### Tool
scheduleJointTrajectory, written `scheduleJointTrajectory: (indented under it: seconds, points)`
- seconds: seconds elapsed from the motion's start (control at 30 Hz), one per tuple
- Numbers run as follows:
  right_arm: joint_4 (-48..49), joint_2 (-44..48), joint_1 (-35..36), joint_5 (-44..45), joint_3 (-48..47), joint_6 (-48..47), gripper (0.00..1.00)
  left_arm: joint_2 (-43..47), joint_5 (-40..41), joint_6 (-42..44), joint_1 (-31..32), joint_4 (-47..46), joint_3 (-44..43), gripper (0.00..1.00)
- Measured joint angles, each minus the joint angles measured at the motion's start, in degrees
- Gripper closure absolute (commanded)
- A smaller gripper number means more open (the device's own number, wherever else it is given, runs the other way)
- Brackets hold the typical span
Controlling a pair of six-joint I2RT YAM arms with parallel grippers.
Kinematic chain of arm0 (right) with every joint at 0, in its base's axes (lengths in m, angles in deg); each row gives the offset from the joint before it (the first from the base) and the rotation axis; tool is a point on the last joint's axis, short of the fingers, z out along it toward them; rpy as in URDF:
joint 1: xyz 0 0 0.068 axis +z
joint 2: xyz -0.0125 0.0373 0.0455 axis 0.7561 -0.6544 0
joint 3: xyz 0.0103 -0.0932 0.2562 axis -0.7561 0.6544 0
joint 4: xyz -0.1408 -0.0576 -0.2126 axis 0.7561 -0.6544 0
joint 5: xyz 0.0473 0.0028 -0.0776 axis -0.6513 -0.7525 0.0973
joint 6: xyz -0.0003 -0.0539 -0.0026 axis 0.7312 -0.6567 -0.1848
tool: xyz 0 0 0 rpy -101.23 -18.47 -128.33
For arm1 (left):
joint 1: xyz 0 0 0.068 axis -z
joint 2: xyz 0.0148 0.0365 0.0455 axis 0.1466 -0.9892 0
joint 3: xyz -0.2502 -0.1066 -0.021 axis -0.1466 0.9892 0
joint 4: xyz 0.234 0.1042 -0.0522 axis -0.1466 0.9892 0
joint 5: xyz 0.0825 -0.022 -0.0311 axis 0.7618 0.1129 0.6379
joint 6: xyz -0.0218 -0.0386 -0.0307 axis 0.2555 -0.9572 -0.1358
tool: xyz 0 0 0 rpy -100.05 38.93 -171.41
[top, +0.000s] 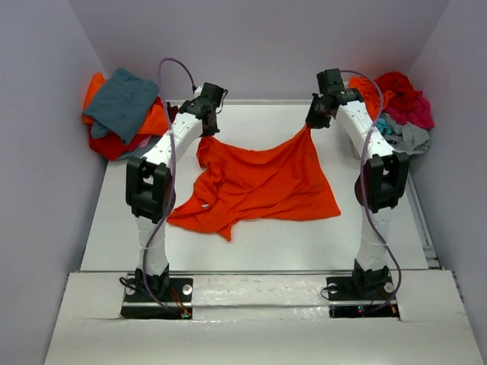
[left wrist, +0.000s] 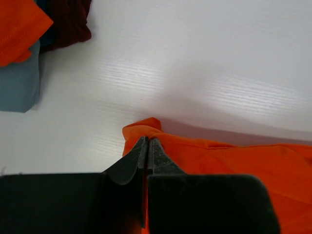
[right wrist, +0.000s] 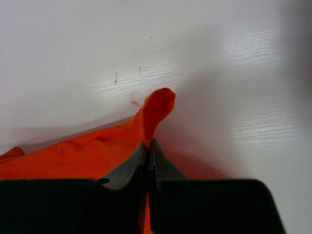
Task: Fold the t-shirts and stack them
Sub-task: Flatten out the tshirt
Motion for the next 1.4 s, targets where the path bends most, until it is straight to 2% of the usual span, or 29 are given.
scheduleJointTrajectory:
  seconds: [0.17,0.53,1.0,1.4]
  points:
    - [-1.5,-5.1,-2.7,-1.2,-5.7,0.5,0.93,-7.1,0.1,1.2,-0.1,1.3,-8.6,0.94]
    - [-2.6,-9.7,-5.9,-2.7,-5.9,1.1,0.93,-17.3,0.3,1.5,-1.8,5.6,-22.0,0.94]
    - [-3.7,-17.2,-7.4,-6.3,-14.2,1.1,0.93,-19.0,0.6,1.2,-5.9,6.6,-22.5,0.94]
    - [-3.9,-18.3,-8.2,-7.4,-15.7,1.0,0.93,-21.6,0.5,1.2,-6.3,6.5,-23.9,0.94]
